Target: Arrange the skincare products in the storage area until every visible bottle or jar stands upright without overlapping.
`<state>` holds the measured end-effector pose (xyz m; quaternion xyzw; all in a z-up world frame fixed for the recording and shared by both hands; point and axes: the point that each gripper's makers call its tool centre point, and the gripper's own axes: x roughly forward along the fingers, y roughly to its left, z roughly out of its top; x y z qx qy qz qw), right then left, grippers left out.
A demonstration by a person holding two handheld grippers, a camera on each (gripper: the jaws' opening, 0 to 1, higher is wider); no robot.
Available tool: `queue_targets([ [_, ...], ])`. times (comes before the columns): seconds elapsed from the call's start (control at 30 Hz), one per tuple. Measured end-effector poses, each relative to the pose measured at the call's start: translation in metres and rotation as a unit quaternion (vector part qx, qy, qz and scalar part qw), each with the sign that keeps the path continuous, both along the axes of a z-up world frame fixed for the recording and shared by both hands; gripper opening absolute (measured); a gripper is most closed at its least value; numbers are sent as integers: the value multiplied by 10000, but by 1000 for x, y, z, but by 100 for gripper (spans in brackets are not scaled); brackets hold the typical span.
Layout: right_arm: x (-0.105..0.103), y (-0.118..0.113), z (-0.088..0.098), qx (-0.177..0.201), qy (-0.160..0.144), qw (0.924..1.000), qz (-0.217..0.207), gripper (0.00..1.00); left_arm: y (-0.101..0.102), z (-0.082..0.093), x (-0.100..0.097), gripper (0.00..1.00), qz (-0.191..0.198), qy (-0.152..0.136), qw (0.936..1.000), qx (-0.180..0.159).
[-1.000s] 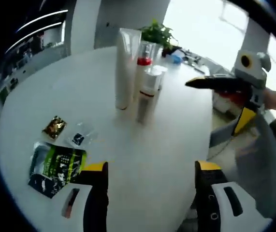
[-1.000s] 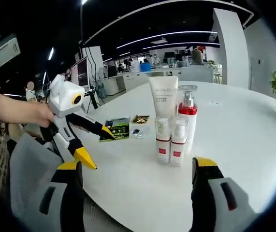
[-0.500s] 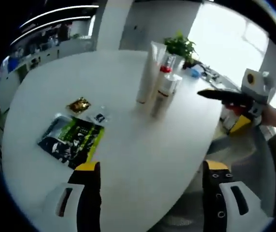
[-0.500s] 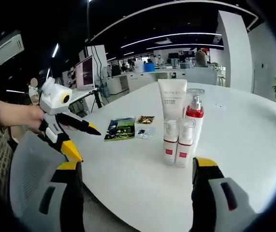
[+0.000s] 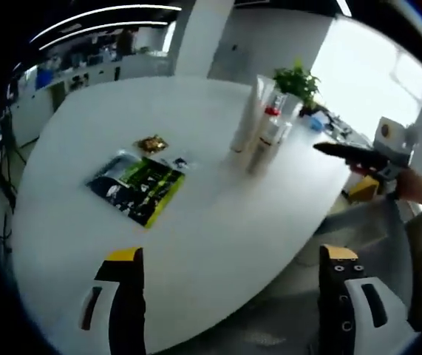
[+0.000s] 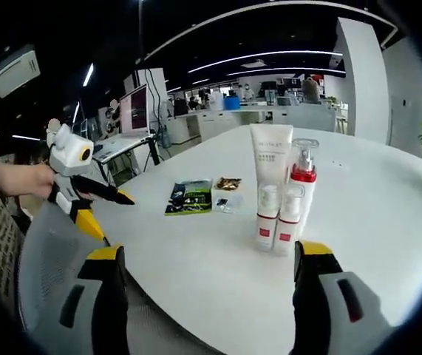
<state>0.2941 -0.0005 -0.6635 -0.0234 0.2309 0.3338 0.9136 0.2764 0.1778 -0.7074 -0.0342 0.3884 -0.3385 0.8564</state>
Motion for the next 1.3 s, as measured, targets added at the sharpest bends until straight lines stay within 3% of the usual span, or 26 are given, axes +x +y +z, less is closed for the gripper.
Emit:
queue_targets([
  [0.17, -3, 1, 2, -2, -10, 10000, 27, 94, 9, 3, -5, 97, 100, -1, 9999, 26],
  [0.33, -6, 1, 4, -22, -15, 10000, 32, 94, 10, 8, -1, 97, 168, -126, 9998, 48],
  [0.6, -9, -2, 3, -18, -5, 10000, 9, 94, 17, 7, 6, 97, 501, -75, 9987, 39],
  [0.87, -11, -1, -1, -50, -56, 10000, 53, 93, 19, -1, 27, 97, 1036, 8, 9944, 208],
  [1.17, -10, -3, -4, -131, -67, 9999, 59, 93, 19, -17, 56, 97, 1640, 242, 9854, 392],
  [1.3, -10, -3, -5, -145, -53, 9999, 62, 93, 21, -18, 70, 97, 1743, 170, 9822, 685],
])
